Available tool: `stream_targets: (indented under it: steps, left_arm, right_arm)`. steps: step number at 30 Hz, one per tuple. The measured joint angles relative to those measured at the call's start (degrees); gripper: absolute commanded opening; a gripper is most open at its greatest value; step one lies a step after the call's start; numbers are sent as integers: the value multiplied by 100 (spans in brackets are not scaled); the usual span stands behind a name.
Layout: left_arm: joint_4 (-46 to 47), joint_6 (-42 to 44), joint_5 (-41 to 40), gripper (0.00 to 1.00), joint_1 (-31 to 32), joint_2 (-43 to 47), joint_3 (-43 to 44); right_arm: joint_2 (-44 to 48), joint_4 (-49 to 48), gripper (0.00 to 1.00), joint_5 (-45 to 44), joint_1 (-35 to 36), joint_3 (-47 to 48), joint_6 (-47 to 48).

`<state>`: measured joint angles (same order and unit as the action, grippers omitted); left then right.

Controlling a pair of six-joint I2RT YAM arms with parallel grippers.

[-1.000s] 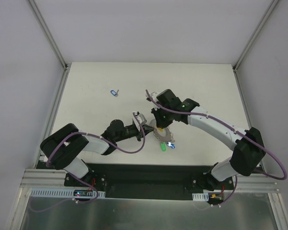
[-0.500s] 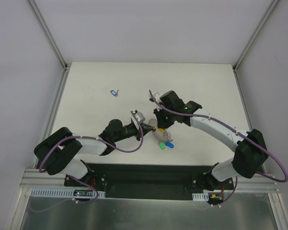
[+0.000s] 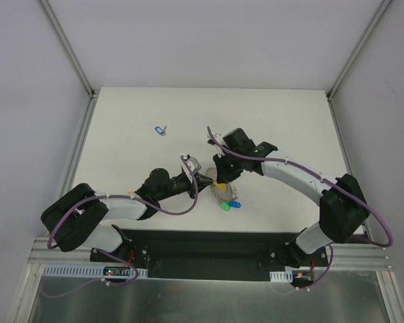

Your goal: Put the keys on the keyring

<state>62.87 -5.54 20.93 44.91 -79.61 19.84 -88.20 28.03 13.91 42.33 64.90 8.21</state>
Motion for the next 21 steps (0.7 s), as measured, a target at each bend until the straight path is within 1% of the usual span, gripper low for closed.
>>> stream_targets:
  steps: [6,14,20,21]
  left_arm:
    - [-83,24,-66,0,0,146,-15]
    - [-31,15,-197,0,0,367,-192]
    - [570,-105,-205,0,0,501,-501]
    - [592,-120,-205,9,0,485,-538]
  right_arm:
    - [-4,-46,1,245,-144,4,-35]
    - [-4,11,1,629,-525,7,-219]
    - [22,313,1,0,-887,7,-105]
    - [35,352,1,-85,-896,7,-50]
